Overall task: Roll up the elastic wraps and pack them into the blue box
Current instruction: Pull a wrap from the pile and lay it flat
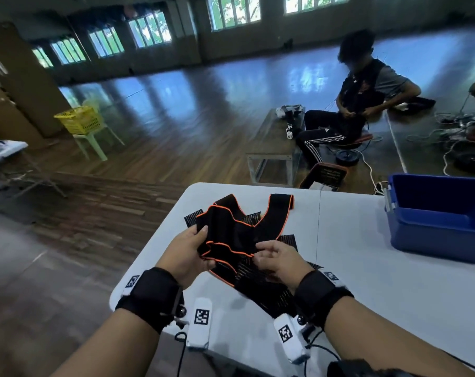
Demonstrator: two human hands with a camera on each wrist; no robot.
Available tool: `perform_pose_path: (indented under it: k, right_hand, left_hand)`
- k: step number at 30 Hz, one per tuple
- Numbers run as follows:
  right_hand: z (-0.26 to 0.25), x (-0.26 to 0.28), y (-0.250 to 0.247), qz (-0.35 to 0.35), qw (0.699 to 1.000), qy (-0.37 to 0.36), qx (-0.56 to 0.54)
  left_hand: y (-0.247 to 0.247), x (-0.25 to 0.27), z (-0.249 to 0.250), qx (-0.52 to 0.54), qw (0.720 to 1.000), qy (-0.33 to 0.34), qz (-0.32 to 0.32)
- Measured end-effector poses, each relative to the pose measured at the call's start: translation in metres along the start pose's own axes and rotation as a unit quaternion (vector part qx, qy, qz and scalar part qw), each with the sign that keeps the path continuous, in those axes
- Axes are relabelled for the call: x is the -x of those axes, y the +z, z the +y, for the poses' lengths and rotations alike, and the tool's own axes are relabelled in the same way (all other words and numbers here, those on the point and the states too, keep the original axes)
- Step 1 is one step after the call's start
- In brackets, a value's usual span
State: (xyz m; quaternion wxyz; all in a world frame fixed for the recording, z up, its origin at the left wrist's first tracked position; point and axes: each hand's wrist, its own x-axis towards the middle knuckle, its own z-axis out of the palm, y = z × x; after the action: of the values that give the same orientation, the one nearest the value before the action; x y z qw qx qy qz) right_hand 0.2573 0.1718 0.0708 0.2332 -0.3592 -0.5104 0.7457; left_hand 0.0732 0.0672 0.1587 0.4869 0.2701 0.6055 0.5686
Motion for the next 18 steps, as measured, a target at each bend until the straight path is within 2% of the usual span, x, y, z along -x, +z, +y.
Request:
perform_pose_path:
  k: [6, 10, 13, 18]
  right_hand:
    - [0.014, -0.008, 0.033, -0.065, 0.997, 0.043, 0.013]
    - [0.011, -0.018, 0.062, -0.061, 0.995, 0.079, -0.013]
    - [0.013, -0.030, 0.072, -0.077, 0.993, 0.095, -0.006]
    - [0.014, -0.043, 0.080, -0.014, 0.992, 0.108, -0.060]
  left_hand:
    - [-0.014, -0.006, -0.002, 0.051, 0.998, -0.022, -0.043]
    - [-0.028, -0.015, 0.006, 0.072, 0.995, -0.025, -0.071]
    - [-0.042, -0.029, 0.011, 0.074, 0.995, -0.026, -0.067]
    - [-0.069, -0.051, 0.010, 0.101, 0.993, -0.049, -0.046]
